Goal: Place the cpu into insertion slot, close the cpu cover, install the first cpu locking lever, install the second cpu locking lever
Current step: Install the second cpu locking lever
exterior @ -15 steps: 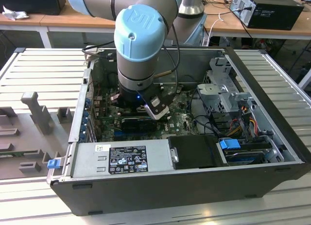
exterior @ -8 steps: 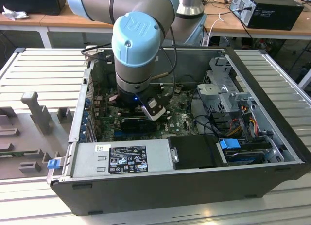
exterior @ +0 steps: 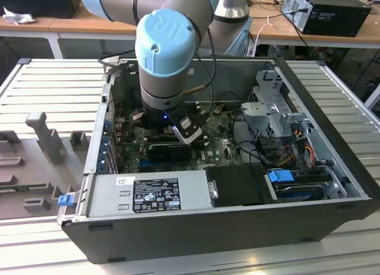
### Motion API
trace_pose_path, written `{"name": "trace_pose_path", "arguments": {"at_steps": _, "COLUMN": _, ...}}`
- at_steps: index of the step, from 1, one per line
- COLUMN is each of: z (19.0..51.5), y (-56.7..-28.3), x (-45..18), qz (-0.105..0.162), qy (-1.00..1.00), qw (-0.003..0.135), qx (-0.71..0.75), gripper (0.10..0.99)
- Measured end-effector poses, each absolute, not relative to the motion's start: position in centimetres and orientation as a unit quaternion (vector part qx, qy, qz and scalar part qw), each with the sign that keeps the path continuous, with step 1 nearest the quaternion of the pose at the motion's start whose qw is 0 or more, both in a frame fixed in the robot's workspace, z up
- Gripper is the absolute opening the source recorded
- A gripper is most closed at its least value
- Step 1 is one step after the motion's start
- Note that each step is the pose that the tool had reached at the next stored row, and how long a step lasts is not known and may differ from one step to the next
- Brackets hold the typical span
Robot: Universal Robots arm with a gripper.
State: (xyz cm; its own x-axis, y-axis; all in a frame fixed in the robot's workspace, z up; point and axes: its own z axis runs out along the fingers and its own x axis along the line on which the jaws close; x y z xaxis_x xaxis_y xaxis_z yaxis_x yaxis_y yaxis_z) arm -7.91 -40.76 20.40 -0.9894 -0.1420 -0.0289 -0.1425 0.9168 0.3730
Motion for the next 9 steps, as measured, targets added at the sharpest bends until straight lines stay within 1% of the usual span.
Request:
{"name": "trace_pose_path", "arguments": {"at_steps": 6, "z": 22.1, "y": -40.8, "x": -7.9, "qz": 0.191, "qy": 0.979, "qw": 0.001, "qx": -0.073, "gripper": 0.106}}
{"name": "trace_pose_path", "arguments": {"at_steps": 9, "z": 22.2, "y": -40.7, "x": -7.9, "qz": 0.191, "qy": 0.979, "qw": 0.001, "qx": -0.073, "gripper": 0.106}}
